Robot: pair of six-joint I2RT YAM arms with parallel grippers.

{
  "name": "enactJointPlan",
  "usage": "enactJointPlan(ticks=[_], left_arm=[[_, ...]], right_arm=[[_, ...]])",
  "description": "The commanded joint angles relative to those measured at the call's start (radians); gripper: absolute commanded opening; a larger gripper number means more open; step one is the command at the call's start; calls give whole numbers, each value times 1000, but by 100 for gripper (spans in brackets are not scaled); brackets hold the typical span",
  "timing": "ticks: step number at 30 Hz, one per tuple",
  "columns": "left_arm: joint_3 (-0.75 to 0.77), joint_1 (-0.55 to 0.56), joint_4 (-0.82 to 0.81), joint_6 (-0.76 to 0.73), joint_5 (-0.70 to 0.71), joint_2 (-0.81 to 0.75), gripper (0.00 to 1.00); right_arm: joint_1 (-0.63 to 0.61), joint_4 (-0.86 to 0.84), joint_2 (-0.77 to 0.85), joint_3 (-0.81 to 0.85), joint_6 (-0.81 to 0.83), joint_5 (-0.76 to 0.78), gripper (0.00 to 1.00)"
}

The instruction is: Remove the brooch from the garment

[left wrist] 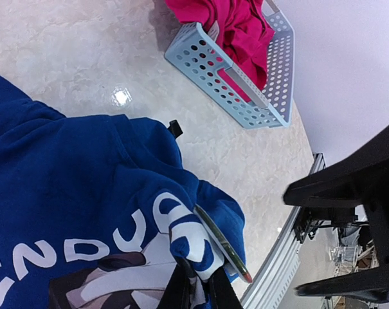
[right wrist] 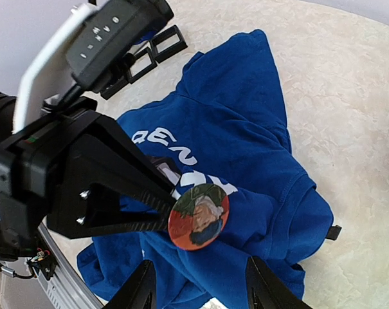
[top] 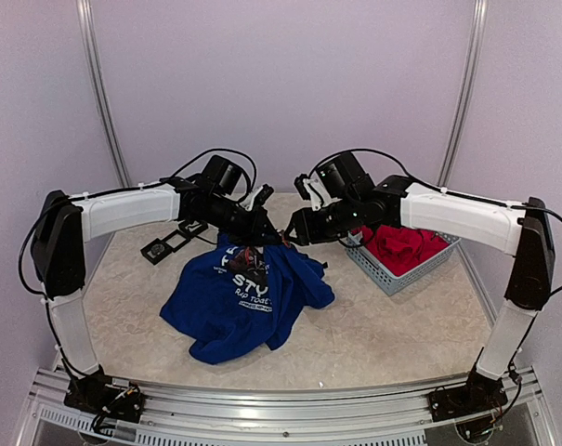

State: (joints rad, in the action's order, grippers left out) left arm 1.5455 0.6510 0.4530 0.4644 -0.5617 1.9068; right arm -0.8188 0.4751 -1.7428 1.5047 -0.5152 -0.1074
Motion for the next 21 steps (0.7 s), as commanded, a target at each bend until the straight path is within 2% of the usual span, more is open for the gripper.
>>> enactJointPlan(ticks=[1, 5, 11, 21], left_arm=[[37, -4, -3, 37, -76, 1, 0], [44, -5, 9, 43, -77, 7, 0], [59, -6, 24, 51, -78, 18, 0], [64, -7, 26, 52, -81, 16, 0]], right_arm=[[-41, 84, -75, 80, 59, 70, 47], [-57, 136, -121, 145, 82, 101, 42], [-72, 164, -152, 186, 114, 150, 41], [-76, 204, -178, 217, 134, 211, 11]])
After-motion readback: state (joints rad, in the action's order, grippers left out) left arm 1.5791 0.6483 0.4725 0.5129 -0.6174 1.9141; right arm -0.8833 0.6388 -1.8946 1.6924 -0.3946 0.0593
